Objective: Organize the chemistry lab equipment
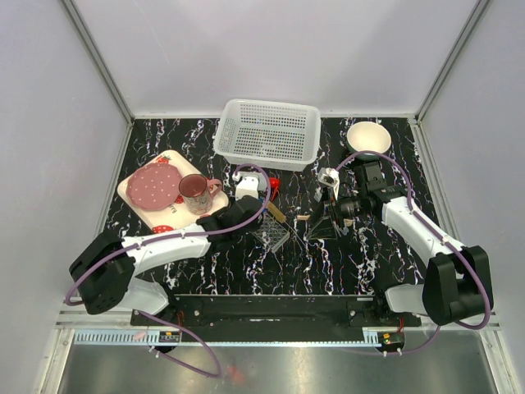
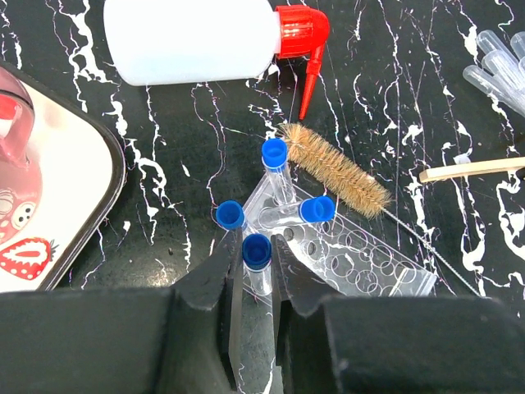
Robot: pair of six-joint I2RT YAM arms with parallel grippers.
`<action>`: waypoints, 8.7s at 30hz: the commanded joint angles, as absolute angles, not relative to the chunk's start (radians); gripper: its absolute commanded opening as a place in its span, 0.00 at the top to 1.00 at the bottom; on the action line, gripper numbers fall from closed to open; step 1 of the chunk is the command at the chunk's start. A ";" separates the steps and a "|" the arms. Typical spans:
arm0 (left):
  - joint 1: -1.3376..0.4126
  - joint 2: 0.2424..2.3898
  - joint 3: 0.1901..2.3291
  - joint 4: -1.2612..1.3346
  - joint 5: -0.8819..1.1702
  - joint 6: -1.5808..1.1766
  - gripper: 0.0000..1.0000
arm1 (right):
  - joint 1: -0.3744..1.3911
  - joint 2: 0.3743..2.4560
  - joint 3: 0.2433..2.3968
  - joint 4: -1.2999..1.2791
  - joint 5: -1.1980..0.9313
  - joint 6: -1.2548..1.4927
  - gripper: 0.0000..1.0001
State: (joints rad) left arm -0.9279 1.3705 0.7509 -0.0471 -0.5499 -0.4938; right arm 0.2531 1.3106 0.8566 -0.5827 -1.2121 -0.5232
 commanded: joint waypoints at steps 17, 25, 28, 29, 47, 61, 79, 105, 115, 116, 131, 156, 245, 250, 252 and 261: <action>-0.925 1.333 0.703 0.035 -0.561 -0.505 0.67 | 0.249 1.325 0.899 -0.612 -1.215 -0.560 0.23; -0.925 1.266 0.707 0.008 -0.575 -0.495 0.61 | 0.250 1.330 0.902 -0.621 -1.213 -0.572 0.22; -0.925 1.230 0.716 0.003 -0.583 -0.491 0.59 | 0.249 1.328 0.902 -0.627 -1.209 -0.581 0.22; -0.925 1.212 0.722 -0.020 -0.584 -0.489 0.58 | 0.249 1.330 0.903 -0.629 -1.204 -0.584 0.23; -0.848 1.083 0.798 -0.270 -0.403 -0.565 0.31 | 0.186 1.324 0.916 -0.660 -1.100 -0.620 0.21; -0.716 0.899 0.755 -0.373 -0.267 -0.565 0.01 | 0.071 1.272 0.957 -0.675 -0.813 -0.560 0.15; -0.663 0.684 0.580 -0.347 -0.094 -0.598 0.01 | 0.069 1.483 1.244 -0.999 -0.399 -0.497 0.07; -0.661 0.721 0.644 -0.287 0.043 -0.646 0.01 | -0.293 1.364 1.315 -0.968 -0.267 -0.428 0.13; -0.661 0.813 0.782 -0.350 0.086 -0.683 0.01 | -0.490 1.319 1.164 -0.902 -0.281 -0.575 0.09; -0.661 0.816 0.788 -0.356 0.086 -0.689 0.01 | -0.518 1.322 1.137 -0.896 -0.303 -0.590 0.09; -0.661 0.848 0.845 -0.374 0.130 -0.733 0.01 | -0.649 1.575 1.233 -0.891 -0.612 -0.578 0.12; -0.660 0.722 0.730 -0.446 -0.031 -0.497 0.01 | -0.448 1.710 1.359 -0.739 -0.302 -0.417 0.01; -0.661 0.727 0.531 0.147 0.419 -0.891 0.01 | -0.281 1.287 1.146 -1.055 -1.112 -0.497 0.96; -0.664 0.782 0.462 0.316 0.468 -0.992 0.01 | -0.273 1.276 1.117 -1.055 -1.181 -0.494 0.95; -0.670 0.796 0.428 0.411 0.469 -1.031 0.01 | -0.272 1.272 1.103 -1.042 -1.198 -0.486 0.95; -0.768 0.929 0.466 0.486 0.407 -1.012 0.01 | -0.268 1.247 1.057 -1.003 -1.224 -0.472 0.95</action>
State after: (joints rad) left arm -0.7250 0.8810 0.4175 0.3637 0.4217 -1.0107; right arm -0.2764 1.2797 1.0576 -1.0359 -1.1660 -0.4747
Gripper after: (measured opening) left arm 0.983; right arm 0.077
